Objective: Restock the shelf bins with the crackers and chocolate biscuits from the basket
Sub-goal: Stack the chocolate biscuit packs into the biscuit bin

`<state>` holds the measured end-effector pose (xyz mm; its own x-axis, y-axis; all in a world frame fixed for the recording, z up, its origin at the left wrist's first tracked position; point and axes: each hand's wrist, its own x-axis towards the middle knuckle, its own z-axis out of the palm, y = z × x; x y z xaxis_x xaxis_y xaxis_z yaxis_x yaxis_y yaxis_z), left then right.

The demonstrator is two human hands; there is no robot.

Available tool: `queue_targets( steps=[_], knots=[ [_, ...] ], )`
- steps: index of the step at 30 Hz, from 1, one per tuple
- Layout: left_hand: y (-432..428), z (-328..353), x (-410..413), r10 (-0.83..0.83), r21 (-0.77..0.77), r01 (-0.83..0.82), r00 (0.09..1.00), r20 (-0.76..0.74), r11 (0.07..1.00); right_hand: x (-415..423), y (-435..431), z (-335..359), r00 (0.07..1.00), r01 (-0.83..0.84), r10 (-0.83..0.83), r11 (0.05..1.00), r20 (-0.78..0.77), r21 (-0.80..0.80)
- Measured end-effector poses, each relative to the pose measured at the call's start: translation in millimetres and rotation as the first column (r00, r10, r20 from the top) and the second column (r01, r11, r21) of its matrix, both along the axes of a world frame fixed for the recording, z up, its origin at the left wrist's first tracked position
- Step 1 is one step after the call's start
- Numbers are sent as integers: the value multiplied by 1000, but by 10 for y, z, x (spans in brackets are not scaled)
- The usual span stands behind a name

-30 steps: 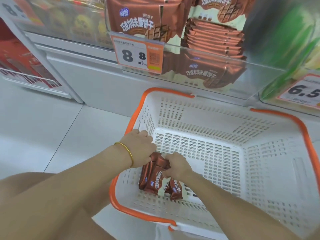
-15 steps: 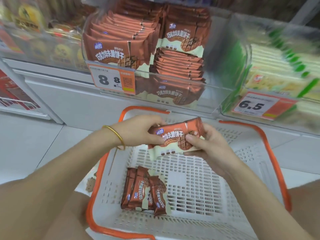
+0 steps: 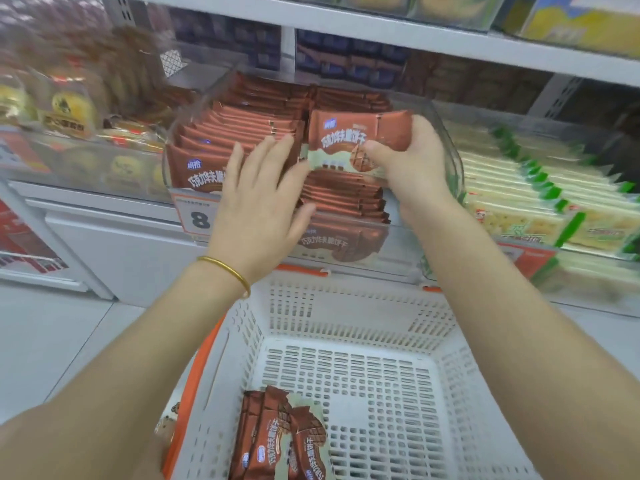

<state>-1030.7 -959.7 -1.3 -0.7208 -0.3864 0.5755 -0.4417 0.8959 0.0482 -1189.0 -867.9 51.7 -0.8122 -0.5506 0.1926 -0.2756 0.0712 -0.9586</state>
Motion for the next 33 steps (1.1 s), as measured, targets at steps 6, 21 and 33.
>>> queue_targets(
  steps=[6,21,33],
  knots=[
    [-43,-82,-22,-3,-78,5,1000,24,997,-392,-495,-227,980,176,-150,958,-127,228],
    [-20,-90,-36,-8,-51,8,1000,1,999,-530,-647,-306,933,327,-235,869,-271,371],
    [431,-498,387,-304,83,293,934,189,953,924,780,-1062,895,-74,138,984,-424,164]
  ],
)
